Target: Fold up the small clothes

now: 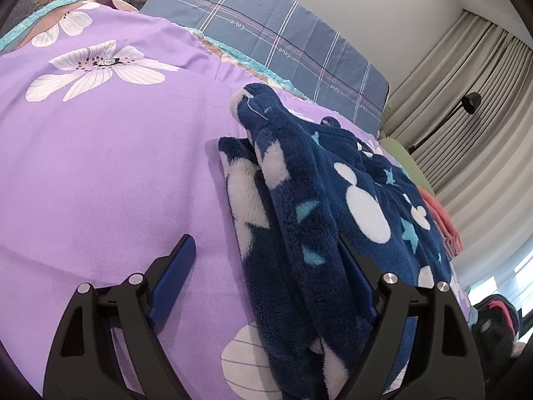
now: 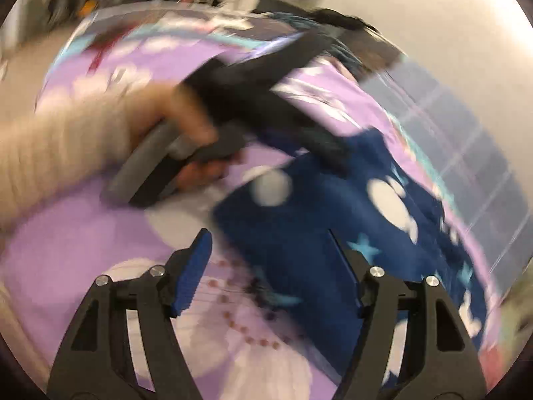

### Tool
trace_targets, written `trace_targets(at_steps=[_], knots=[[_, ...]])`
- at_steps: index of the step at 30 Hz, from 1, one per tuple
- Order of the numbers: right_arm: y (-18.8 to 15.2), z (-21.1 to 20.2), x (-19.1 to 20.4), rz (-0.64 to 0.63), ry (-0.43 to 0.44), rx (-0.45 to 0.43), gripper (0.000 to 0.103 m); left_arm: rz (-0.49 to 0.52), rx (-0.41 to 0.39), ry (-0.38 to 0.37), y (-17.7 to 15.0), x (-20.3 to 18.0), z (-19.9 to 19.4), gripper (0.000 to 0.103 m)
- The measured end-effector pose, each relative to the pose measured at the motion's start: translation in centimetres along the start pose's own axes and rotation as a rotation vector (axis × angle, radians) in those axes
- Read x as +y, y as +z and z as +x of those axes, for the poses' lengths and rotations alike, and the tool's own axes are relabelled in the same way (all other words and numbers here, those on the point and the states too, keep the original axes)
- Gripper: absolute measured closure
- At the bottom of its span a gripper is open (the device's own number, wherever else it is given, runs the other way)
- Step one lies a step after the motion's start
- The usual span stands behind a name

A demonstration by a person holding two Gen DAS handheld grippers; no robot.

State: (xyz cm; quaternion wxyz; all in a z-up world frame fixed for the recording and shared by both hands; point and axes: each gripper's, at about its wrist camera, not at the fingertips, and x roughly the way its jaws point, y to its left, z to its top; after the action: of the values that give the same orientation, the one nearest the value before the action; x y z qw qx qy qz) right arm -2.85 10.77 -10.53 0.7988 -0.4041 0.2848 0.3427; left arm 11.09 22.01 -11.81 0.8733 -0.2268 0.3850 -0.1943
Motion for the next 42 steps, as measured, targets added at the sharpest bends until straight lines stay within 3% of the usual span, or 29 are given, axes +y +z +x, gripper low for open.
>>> trace_targets(at_steps=[1,4,6,11,13,15,18,19,21,25,29,33,38,42], knots=[[-0.1,1.1,0.7,-0.038,-0.02,0.035,0.031,-0.006,-0.002,-0.008,0.0,0.1,0.0,0.019],[-0.2,1.6,1.6,-0.072,-0.094,0.007,0.03,-0.025,0.0,-0.036,0.2,0.4,-0.1,0.014],[0.0,1.8,1.6,-0.046,-0.099,0.014,0.03,-0.041,0.012,-0.053,0.7,0.3,0.3,0.01],[1.5,3.6,1.1,0.028,-0.161,0.04,0.033,-0.066,0.072,-0.114,3.2,0.2,2.9,0.01],[2.5,4.8,1.4,0.047,-0.182,0.047,0.039,-0.089,0.086,-0.125,4.5,0.5,4.2,0.019],[3.1,5.4,1.7,0.045,-0.204,0.048,0.047,-0.115,0.106,-0.134,5.5,0.9,5.6,0.043],[3.2,5.5,2.0,0.034,-0.208,0.046,0.068,-0.153,0.121,-0.164,6.2,1.5,6.6,0.058],[3.2,5.1,1.7,0.045,-0.207,0.038,0.076,-0.162,0.118,-0.168,6.4,1.6,6.5,0.059],[3.1,4.0,0.4,0.102,-0.166,0.012,0.082,-0.169,0.11,-0.164,6.5,1.3,6.2,0.059],[2.6,0.9,-3.6,0.268,-0.101,-0.061,0.084,-0.14,0.089,-0.154,7.8,-0.7,5.0,0.059],[1.8,-3.1,-6.7,0.415,-0.083,-0.154,0.085,-0.072,0.067,-0.174,9.9,-4.6,3.6,0.059],[-0.8,-7.4,-10.9,0.597,-0.059,-0.244,0.085,0.038,0.076,-0.167,11.8,-11.2,3.7,0.06],[-6.6,-12.1,-16.7,0.833,-0.059,-0.33,0.086,0.163,0.124,-0.14,12.7,-20.2,6.9,0.06],[-14.1,-14.4,-21.2,1.08,-0.022,-0.374,0.086,0.299,0.179,-0.099,11.4,-27.8,12.0,0.06]])
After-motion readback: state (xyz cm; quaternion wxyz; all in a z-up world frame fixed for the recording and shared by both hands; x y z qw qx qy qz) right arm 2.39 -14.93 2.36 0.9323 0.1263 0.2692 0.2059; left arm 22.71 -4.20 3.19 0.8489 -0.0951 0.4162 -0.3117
